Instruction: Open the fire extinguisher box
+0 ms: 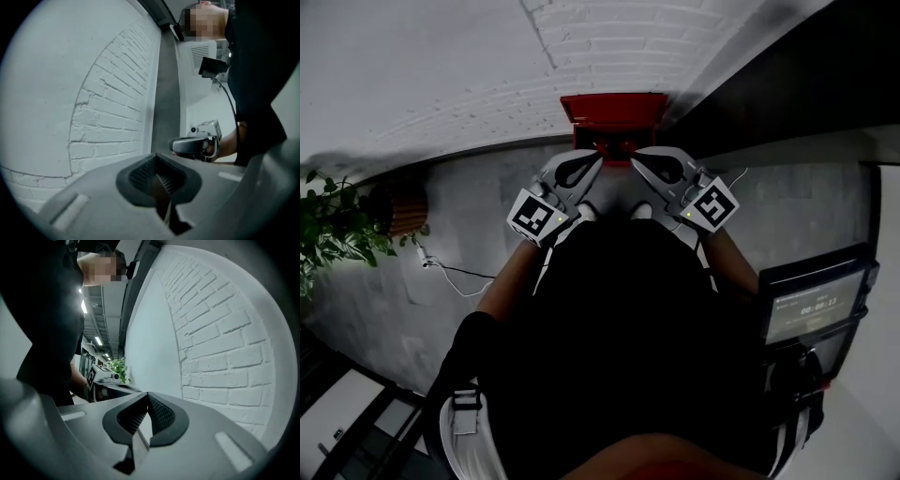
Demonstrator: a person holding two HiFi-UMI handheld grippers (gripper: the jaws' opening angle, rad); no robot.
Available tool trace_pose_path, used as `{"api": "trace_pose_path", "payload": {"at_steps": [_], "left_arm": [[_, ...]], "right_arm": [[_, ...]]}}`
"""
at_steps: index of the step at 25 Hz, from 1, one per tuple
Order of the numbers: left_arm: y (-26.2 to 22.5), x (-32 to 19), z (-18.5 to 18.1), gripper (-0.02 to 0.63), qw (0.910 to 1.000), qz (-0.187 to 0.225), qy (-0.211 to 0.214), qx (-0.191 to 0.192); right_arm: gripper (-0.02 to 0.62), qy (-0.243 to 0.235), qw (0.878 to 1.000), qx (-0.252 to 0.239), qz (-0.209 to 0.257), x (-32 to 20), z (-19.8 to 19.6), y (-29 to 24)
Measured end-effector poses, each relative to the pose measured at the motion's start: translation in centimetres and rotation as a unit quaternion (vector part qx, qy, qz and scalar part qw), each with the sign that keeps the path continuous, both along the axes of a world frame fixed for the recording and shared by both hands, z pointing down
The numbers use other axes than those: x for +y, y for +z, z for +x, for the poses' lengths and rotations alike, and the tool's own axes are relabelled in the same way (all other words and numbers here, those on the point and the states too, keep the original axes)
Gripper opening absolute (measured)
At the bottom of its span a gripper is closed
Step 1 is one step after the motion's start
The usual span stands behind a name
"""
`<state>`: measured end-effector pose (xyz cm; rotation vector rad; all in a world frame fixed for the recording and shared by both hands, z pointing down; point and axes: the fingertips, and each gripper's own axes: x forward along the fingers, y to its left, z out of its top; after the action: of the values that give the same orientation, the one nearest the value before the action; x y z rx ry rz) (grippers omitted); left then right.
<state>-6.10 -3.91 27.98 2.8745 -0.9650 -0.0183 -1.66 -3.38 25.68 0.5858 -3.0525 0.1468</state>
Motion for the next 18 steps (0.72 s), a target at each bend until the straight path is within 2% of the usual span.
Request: {"api": "trace_pose_path", "payload": {"at_steps": [3, 18], "left_arm": [[-1.2, 0.5, 0.8, 0.002, 0.9999, 0.002, 0.010, 0.001], [-0.6, 0.8, 2.8, 0.002, 0.9993, -0.004, 0.035, -0.012]], "right_arm": [[0.008, 0.004, 1.000, 0.000, 0.002, 0.4, 0.3, -1.2], [0.009, 0.023, 1.000, 0.011, -0.002, 0.7, 1.5, -0.2]]}}
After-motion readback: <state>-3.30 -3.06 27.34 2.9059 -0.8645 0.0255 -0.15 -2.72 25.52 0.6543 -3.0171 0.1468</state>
